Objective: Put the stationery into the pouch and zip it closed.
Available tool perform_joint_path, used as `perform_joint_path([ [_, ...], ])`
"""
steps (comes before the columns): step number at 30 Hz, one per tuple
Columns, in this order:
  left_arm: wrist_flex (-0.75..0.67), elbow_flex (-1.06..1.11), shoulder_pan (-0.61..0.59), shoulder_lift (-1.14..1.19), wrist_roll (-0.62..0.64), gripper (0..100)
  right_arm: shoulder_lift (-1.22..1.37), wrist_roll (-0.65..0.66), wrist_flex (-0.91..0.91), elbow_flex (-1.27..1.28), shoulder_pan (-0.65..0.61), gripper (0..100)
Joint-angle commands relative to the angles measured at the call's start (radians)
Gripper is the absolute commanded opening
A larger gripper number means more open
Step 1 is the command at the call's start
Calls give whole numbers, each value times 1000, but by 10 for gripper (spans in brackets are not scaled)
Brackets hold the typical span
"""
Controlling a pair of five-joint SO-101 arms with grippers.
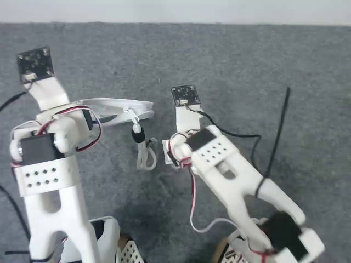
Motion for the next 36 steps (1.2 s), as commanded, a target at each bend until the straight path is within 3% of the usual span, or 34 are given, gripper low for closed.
perform_joint_path([
  [1, -31, -10, -2, -3, 17, 12, 54, -26, -10, -112, 56, 148],
  [16, -31, -8, -2, -2, 15, 12, 325, -26, -2, -245, 81, 147],
  [36, -55, 18, -3, -8, 15, 12, 550, -28, 329, -522, 81, 121],
])
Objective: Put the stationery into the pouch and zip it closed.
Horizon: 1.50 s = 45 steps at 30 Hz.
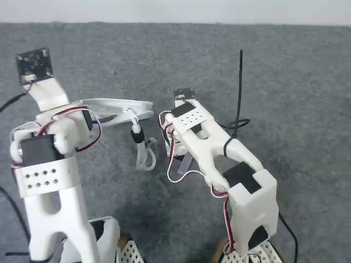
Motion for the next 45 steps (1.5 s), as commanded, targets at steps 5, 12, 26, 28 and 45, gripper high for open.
perform_joint_path([
  [5, -37, -2, -3, -5, 15, 12, -8, -8, 91, -118, 16, 9],
  [12, -37, -2, -3, -5, 15, 12, -18, -6, 136, -152, 15, 6],
  [26, -37, -2, -3, -5, 15, 12, -19, -6, 509, -456, 10, 6],
  [28, -37, -2, -3, -5, 15, 12, -19, -6, 509, -457, 10, 6],
  [45, -35, -2, -3, -5, 15, 12, -369, -5, 509, -256, 7, 6],
])
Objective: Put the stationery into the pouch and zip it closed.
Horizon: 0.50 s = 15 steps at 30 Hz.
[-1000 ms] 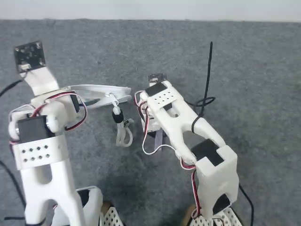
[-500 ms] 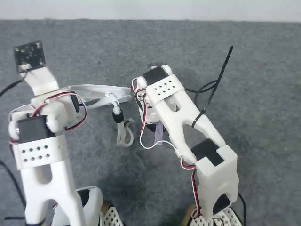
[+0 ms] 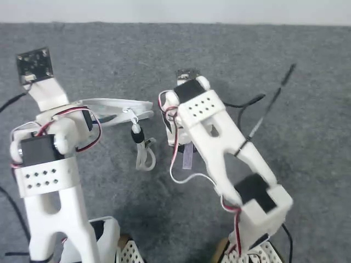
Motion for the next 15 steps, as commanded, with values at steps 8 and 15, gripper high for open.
perform_joint_path([
  [8, -35, -2, -3, -5, 15, 12, -295, -5, 41, 51, 5, 6],
  [15, -35, -2, -3, -5, 15, 12, -424, -5, 41, 51, -19, 6],
])
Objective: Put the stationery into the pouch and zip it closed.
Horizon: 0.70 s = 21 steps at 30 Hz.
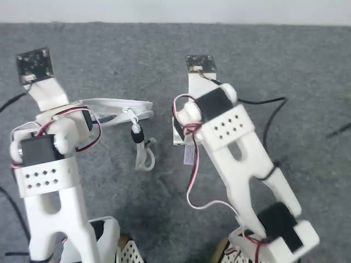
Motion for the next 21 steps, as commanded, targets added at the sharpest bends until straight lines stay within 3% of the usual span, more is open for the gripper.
perform_joint_path([
  [1, -35, -2, -3, -5, 15, 12, -120, -5, 41, -9, -33, 6],
  [12, -35, -2, 2, -5, 17, 12, -306, -6, 39, -9, -168, 6],
  [21, -34, -2, 2, -5, 17, 12, -516, -6, -142, -9, -188, 6],
])
